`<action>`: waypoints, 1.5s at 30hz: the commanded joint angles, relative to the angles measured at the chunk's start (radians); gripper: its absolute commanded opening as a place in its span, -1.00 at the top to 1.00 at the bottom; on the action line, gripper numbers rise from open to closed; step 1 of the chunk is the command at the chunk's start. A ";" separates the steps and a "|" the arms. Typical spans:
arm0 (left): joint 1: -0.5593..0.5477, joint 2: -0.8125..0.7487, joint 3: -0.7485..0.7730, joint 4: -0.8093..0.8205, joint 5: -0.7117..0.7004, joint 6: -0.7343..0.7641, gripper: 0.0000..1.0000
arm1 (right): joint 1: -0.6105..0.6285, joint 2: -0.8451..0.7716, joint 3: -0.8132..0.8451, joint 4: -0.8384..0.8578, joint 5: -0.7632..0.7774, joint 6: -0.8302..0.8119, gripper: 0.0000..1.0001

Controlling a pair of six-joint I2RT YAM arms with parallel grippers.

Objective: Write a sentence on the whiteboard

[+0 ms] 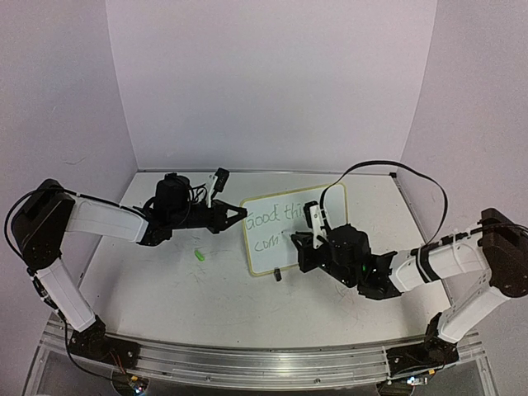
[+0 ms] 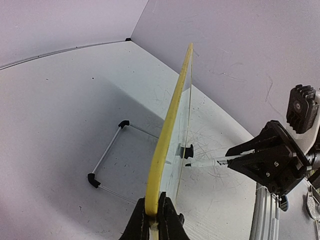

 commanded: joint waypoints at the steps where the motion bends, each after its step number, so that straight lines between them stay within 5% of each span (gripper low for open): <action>1: 0.006 -0.022 0.029 -0.013 -0.058 0.067 1.00 | -0.004 -0.019 -0.012 0.025 -0.018 0.017 1.00; 45: 0.006 -0.012 0.042 -0.018 -0.050 0.068 1.00 | -0.004 0.051 0.015 -0.026 0.006 0.045 1.00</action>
